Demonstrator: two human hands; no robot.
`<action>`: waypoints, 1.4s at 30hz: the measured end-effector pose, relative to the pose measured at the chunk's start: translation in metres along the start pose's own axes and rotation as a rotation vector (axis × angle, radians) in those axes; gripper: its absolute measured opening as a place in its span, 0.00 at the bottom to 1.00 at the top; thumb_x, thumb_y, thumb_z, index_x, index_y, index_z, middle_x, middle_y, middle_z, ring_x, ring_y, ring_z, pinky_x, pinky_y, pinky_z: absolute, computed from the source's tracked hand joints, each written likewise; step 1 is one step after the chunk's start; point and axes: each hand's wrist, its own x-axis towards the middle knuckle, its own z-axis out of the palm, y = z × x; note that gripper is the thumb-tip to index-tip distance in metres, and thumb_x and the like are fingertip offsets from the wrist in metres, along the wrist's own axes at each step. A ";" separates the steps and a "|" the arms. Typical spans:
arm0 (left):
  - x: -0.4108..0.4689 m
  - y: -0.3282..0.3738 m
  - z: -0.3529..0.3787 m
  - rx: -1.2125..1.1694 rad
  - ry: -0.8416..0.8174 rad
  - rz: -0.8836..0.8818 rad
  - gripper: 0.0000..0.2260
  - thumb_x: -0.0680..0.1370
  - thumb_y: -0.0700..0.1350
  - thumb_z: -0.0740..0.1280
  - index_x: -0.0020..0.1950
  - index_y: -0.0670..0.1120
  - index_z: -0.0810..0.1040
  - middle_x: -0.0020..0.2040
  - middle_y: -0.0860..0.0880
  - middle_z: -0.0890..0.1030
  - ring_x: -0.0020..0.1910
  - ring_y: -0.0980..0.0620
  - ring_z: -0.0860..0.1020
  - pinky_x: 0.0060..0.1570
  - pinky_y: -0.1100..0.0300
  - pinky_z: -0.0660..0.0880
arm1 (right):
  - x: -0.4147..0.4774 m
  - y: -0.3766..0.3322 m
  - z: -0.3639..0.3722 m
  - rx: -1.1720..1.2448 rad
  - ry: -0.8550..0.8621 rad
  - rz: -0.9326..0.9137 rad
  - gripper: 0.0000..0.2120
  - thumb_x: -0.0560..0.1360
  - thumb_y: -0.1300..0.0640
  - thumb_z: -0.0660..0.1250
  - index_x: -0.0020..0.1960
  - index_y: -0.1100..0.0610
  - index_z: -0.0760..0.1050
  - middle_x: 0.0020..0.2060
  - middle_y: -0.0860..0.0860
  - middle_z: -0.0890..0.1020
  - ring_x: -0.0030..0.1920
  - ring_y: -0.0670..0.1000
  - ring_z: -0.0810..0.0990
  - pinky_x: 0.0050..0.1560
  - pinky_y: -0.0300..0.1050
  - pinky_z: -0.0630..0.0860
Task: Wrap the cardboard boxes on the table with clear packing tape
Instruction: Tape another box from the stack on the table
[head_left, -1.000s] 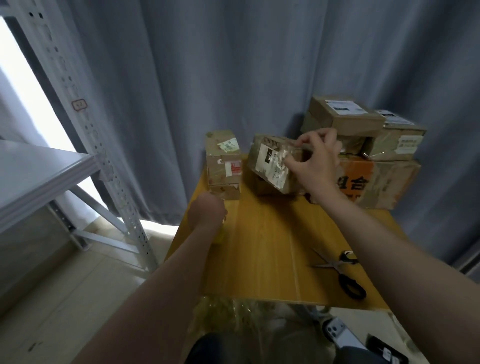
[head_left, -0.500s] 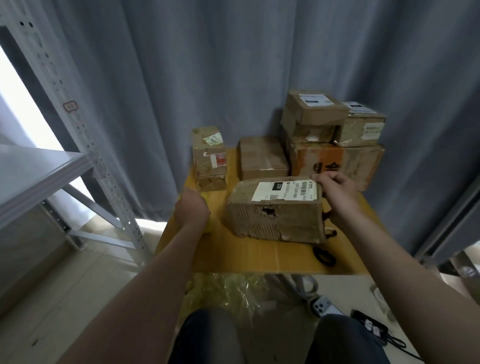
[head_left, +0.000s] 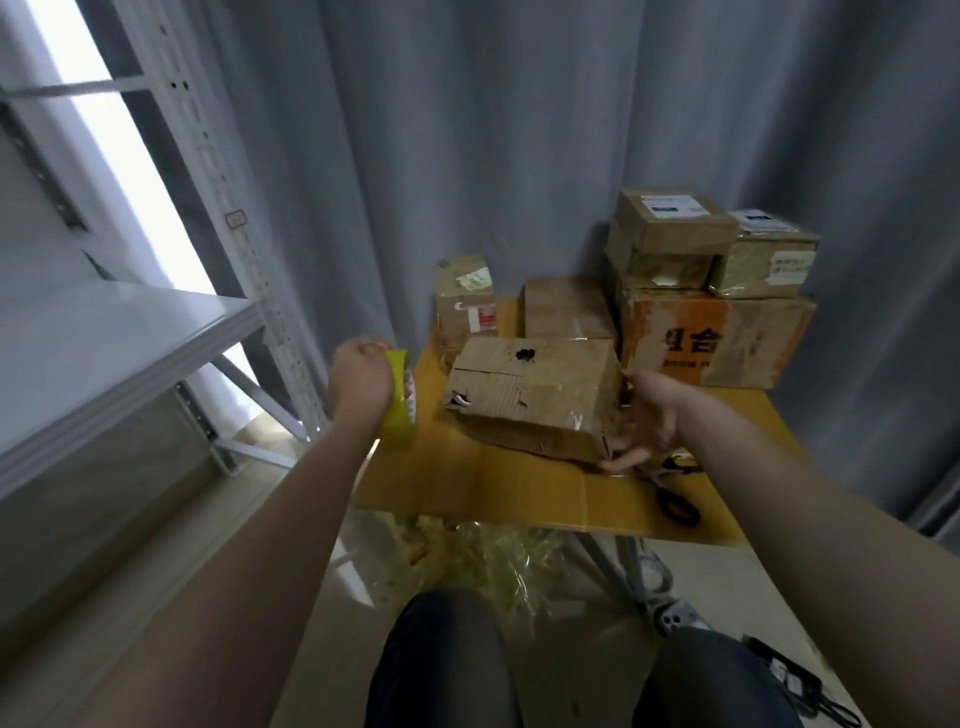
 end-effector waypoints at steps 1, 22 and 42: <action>-0.001 0.011 -0.006 -0.024 -0.042 0.018 0.16 0.86 0.45 0.56 0.59 0.47 0.84 0.55 0.45 0.82 0.51 0.45 0.78 0.53 0.56 0.68 | 0.004 0.000 0.002 -0.027 0.011 0.002 0.28 0.83 0.34 0.55 0.65 0.57 0.72 0.63 0.60 0.77 0.59 0.69 0.80 0.49 0.73 0.81; -0.071 0.064 0.064 -0.177 -0.605 -0.143 0.10 0.86 0.47 0.61 0.58 0.47 0.82 0.48 0.38 0.84 0.34 0.47 0.81 0.34 0.57 0.78 | 0.012 0.069 -0.082 -1.198 0.679 -0.397 0.12 0.82 0.46 0.67 0.60 0.51 0.82 0.61 0.55 0.74 0.65 0.66 0.67 0.61 0.61 0.75; -0.081 0.054 0.022 -0.191 -0.735 -0.141 0.07 0.85 0.47 0.65 0.58 0.47 0.80 0.49 0.42 0.88 0.51 0.41 0.86 0.57 0.42 0.81 | 0.013 -0.014 0.011 -1.350 0.306 -0.633 0.47 0.67 0.43 0.79 0.79 0.37 0.58 0.75 0.52 0.60 0.76 0.61 0.52 0.74 0.62 0.58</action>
